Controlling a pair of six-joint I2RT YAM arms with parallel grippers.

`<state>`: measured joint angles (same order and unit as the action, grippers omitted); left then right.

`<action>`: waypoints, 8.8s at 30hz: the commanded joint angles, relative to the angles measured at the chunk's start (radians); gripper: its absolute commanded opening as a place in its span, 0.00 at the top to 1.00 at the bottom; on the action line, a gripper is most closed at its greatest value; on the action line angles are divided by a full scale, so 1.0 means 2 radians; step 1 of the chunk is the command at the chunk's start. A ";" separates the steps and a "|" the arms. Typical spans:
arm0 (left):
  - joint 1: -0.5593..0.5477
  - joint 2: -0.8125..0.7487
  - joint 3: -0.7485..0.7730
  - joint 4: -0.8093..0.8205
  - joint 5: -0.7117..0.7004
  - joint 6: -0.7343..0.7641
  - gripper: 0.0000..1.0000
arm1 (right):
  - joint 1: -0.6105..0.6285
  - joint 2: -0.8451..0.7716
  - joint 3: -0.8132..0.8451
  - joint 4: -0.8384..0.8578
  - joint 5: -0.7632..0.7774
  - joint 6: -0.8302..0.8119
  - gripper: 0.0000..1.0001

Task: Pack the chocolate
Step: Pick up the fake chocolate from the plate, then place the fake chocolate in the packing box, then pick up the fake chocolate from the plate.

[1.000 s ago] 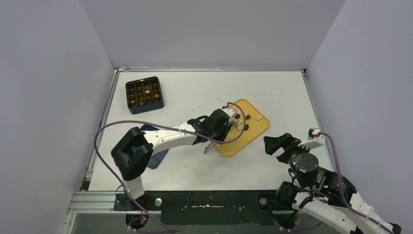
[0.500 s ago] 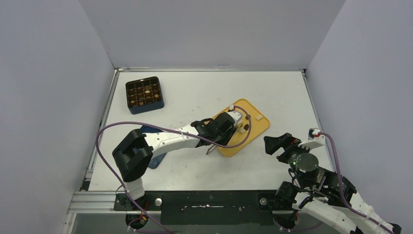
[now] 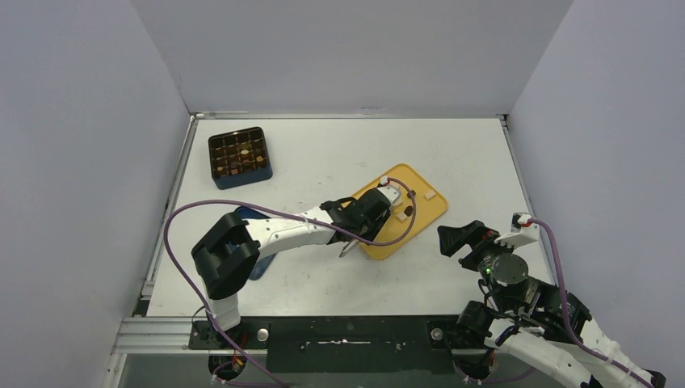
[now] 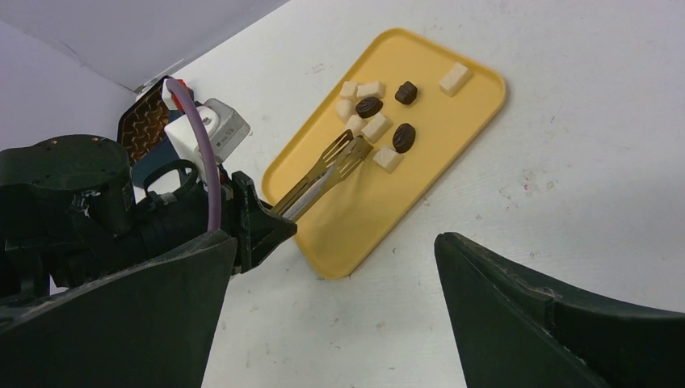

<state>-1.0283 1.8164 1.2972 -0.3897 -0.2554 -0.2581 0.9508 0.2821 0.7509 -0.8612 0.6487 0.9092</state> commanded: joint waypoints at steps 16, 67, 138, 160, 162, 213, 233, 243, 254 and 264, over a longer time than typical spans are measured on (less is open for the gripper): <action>0.002 -0.044 0.037 -0.014 -0.030 -0.004 0.77 | 0.004 0.006 0.000 0.014 0.012 0.002 0.00; 0.022 -0.023 0.042 -0.029 0.003 0.047 0.59 | 0.004 -0.002 -0.002 0.019 0.011 -0.003 0.00; 0.501 -0.003 0.165 -0.100 0.011 0.009 0.74 | 0.004 -0.003 -0.002 0.021 0.010 -0.006 0.00; 0.511 0.007 0.155 -0.107 -0.002 0.004 0.62 | 0.005 -0.007 -0.002 0.020 0.008 -0.004 0.00; 0.511 0.007 0.157 -0.109 0.003 0.006 0.60 | 0.004 -0.007 -0.003 0.020 0.008 -0.003 0.00; 0.048 -0.205 -0.043 0.003 0.064 0.008 0.64 | 0.005 0.006 -0.009 0.016 0.034 0.009 0.00; -0.033 -0.101 -0.037 0.086 0.025 0.033 0.62 | 0.005 -0.037 -0.021 0.012 0.051 0.031 0.00; -0.042 -0.042 -0.014 0.081 -0.005 0.042 0.62 | 0.011 -0.050 -0.025 0.020 0.045 0.025 0.00; -0.042 -0.006 -0.003 0.086 -0.015 0.040 0.61 | 0.015 -0.054 -0.026 0.023 0.043 0.021 0.00; -0.042 0.001 0.000 0.095 -0.015 0.048 0.60 | 0.016 -0.060 -0.028 0.023 0.044 0.022 0.00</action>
<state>-1.1103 1.8248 1.2465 -0.2680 -0.2806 -0.1753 0.9768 0.1745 0.7025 -0.8459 0.7254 0.9577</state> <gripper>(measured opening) 0.404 0.999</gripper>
